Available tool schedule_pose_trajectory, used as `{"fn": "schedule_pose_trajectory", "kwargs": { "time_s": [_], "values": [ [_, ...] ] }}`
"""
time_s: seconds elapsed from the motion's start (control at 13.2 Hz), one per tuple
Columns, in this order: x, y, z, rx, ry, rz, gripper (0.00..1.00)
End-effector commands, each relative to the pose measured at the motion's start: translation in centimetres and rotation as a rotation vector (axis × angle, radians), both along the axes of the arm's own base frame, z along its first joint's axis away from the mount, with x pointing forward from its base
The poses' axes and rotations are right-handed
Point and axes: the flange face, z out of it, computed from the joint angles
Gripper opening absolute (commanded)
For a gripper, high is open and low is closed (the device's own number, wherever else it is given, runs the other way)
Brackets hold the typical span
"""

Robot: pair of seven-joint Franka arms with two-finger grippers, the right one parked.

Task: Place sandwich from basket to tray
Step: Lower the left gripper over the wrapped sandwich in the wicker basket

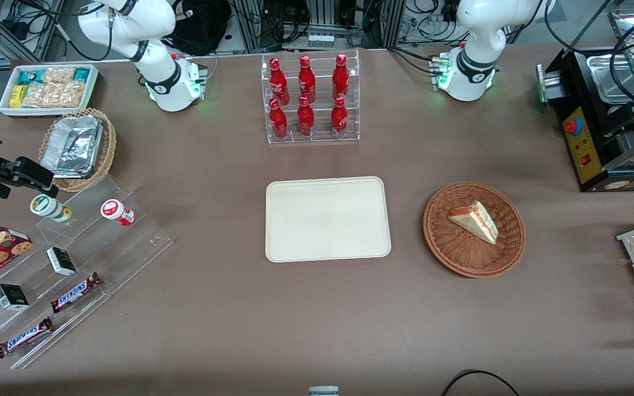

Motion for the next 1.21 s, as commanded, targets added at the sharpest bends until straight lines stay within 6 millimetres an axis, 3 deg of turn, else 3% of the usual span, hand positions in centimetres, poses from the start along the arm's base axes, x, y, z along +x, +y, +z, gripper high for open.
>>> {"fn": "schedule_pose_trajectory", "kwargs": {
  "time_s": [0.0,0.15,0.23,0.53,0.68,0.83,0.98,1.13],
  "values": [
    [-0.2,-0.5,0.5,0.006,-0.003,0.008,1.00],
    [0.0,-0.9,-0.2,-0.002,0.009,0.005,1.00],
    [0.4,-1.1,-1.5,-0.009,0.024,0.003,1.00],
    [0.6,-3.1,-12.0,-0.038,0.006,0.037,1.00],
    [0.0,-6.2,-16.8,-0.030,-0.035,0.094,1.00],
    [-1.2,-7.8,-21.4,-0.028,-0.061,0.166,1.00],
    [-1.7,-9.4,-24.7,-0.034,-0.106,0.318,1.00],
    [-1.3,-9.9,-26.6,-0.051,-0.086,0.524,1.00]
  ]
}}
